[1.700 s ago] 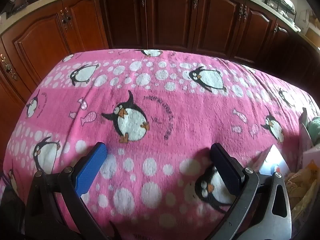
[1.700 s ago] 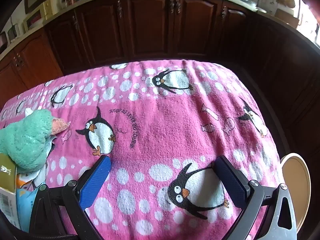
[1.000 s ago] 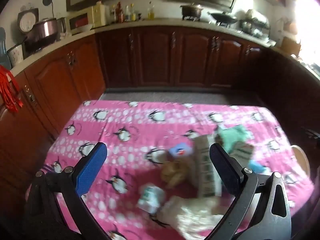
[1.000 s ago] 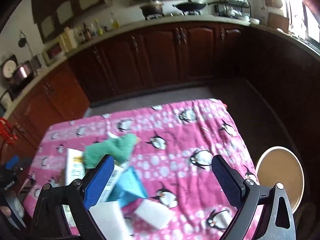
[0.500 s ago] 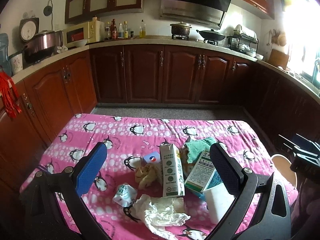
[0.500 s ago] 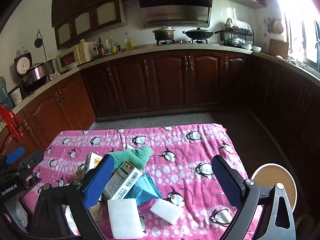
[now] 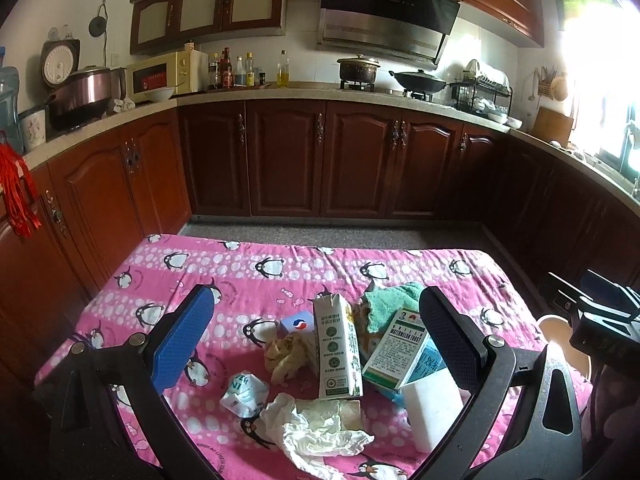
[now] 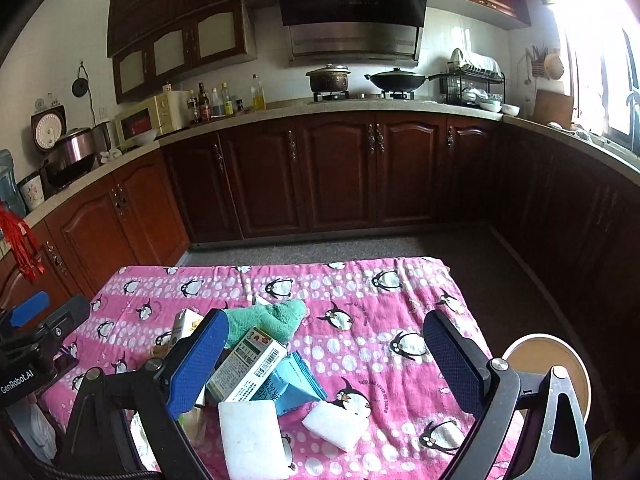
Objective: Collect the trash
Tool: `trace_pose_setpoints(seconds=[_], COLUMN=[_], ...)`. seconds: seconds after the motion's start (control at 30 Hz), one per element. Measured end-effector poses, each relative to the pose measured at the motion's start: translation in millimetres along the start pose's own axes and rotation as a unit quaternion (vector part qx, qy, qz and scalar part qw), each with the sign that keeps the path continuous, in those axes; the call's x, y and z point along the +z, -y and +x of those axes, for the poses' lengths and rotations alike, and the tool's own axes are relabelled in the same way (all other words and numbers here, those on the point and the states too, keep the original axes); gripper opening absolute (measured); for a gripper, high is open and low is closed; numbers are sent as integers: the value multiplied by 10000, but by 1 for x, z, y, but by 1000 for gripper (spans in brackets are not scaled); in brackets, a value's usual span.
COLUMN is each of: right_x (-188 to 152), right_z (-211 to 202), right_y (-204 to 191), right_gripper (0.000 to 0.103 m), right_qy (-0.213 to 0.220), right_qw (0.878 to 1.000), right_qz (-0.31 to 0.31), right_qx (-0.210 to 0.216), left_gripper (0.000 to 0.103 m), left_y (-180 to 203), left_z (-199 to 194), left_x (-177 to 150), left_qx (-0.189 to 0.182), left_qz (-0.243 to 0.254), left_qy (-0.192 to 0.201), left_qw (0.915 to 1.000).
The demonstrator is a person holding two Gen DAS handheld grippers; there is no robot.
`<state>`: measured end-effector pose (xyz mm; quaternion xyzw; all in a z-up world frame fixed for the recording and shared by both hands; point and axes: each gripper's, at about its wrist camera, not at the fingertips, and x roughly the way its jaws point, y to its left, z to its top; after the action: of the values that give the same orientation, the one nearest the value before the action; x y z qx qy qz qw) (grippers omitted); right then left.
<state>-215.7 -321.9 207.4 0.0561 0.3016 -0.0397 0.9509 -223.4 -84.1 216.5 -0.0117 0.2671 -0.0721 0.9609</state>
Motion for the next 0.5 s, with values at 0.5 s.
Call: trace_pose_setpoints(seconds=[0.5], right_x=[-1], right_z=[-3], right_y=[-3], right_gripper=[97], right_qy=[130], right_qw=[9999], right_qz=[-68], right_qx=[-30], left_gripper=[102], left_y=[1], left_z=[-1], left_x=[2], left_qx=[-74], left_qz=[-62], left_qy=[84], left_qw=[9999])
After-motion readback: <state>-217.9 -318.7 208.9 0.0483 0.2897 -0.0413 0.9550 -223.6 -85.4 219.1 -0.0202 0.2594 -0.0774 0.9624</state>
